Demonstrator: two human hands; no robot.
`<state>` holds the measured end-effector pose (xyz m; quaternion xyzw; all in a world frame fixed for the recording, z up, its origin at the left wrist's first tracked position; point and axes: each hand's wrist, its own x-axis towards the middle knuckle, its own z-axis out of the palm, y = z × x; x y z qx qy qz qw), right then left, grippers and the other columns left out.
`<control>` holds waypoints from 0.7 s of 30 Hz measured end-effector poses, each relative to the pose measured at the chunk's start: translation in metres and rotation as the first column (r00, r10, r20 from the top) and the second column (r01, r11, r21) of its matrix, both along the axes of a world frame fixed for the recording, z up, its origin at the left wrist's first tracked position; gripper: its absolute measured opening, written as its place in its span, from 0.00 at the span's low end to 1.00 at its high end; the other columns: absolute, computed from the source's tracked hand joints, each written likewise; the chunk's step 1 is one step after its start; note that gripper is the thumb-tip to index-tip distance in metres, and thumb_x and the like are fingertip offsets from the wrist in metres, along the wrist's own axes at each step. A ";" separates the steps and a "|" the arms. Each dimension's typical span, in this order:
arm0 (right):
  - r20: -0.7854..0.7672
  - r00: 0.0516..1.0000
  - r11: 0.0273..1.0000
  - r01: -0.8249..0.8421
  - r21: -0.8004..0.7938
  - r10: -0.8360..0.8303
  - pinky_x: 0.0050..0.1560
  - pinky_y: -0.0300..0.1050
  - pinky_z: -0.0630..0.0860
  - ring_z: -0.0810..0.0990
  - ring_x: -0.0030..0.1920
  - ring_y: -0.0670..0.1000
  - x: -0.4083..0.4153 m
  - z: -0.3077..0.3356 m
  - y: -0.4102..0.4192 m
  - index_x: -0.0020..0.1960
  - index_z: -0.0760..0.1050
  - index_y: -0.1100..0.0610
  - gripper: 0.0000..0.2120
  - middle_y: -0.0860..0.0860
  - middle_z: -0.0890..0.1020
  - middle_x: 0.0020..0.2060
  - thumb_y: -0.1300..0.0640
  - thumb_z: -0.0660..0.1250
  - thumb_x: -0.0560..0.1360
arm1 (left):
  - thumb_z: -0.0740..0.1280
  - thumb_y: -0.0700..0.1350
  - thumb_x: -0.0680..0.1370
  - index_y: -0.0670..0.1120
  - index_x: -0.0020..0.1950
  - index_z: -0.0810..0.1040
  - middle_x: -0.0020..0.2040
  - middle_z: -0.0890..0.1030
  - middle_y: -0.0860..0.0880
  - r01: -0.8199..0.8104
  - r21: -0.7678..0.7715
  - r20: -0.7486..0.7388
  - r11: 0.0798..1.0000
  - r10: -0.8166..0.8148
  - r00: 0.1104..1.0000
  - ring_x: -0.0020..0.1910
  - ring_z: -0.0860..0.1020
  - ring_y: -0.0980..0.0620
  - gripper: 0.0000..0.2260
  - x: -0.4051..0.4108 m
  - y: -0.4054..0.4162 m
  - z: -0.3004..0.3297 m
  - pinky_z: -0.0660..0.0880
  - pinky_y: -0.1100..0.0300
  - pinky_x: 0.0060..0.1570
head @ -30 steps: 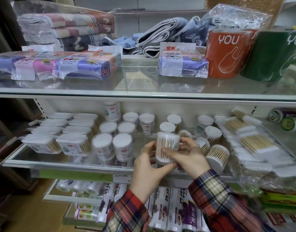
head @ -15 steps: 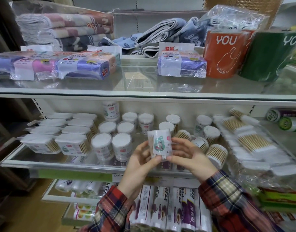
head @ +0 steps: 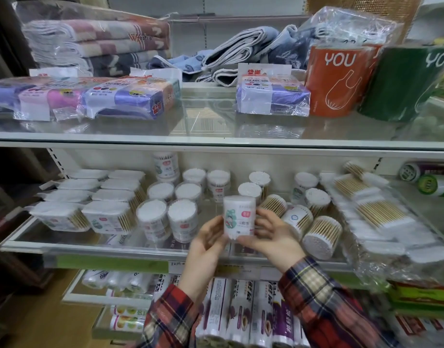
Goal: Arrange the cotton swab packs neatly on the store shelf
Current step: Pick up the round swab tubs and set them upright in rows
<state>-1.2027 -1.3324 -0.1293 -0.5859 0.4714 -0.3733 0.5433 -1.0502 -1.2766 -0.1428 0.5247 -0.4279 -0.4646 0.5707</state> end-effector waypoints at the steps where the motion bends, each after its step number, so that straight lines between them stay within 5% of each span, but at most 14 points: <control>1: -0.022 0.999 1.000 0.028 -0.007 -0.028 0.55 0.42 0.78 0.80 0.52 0.46 0.006 -0.002 -0.002 0.64 0.67 0.51 0.34 0.47 0.80 0.54 0.63 0.78 0.64 | 0.65 0.37 0.78 0.51 0.61 0.75 0.60 0.81 0.51 -0.082 -0.006 0.013 0.997 0.082 0.997 0.57 0.79 0.60 0.14 -0.003 0.002 0.000 0.75 0.62 0.60; 6: -0.237 0.964 0.992 0.111 -0.064 -0.123 0.61 0.48 0.76 0.79 0.54 0.43 0.038 -0.021 -0.015 0.61 0.68 0.42 0.34 0.42 0.80 0.55 0.55 0.80 0.61 | 0.64 0.37 0.79 0.49 0.67 0.71 0.52 0.78 0.60 -0.164 0.042 0.105 0.986 0.159 0.982 0.53 0.77 0.65 0.17 -0.013 0.005 0.000 0.73 0.71 0.48; 9: -0.301 0.947 0.993 0.096 -0.074 -0.114 0.62 0.49 0.75 0.80 0.55 0.45 0.049 -0.028 -0.023 0.61 0.69 0.46 0.31 0.45 0.80 0.56 0.56 0.79 0.62 | 0.64 0.38 0.79 0.45 0.72 0.66 0.50 0.76 0.60 -0.113 0.107 0.092 0.988 0.103 0.990 0.49 0.74 0.68 0.21 -0.015 -0.001 0.002 0.71 0.72 0.46; 16: -0.410 0.904 0.989 0.071 -0.129 -0.118 0.63 0.52 0.74 0.79 0.58 0.51 0.061 -0.027 -0.034 0.65 0.65 0.49 0.30 0.50 0.79 0.60 0.53 0.75 0.68 | 0.63 0.38 0.77 0.45 0.75 0.62 0.64 0.74 0.49 -0.115 0.217 0.155 0.969 0.082 0.984 0.61 0.74 0.50 0.26 -0.010 -0.022 0.008 0.69 0.50 0.67; 21: -0.443 0.889 0.989 0.060 -0.135 -0.115 0.62 0.47 0.72 0.77 0.60 0.52 0.062 -0.024 -0.038 0.68 0.65 0.49 0.25 0.51 0.77 0.63 0.53 0.69 0.73 | 0.66 0.50 0.66 0.48 0.64 0.72 0.58 0.80 0.44 -0.135 0.258 0.126 0.957 0.106 0.986 0.58 0.78 0.44 0.26 -0.010 -0.037 -0.006 0.72 0.42 0.63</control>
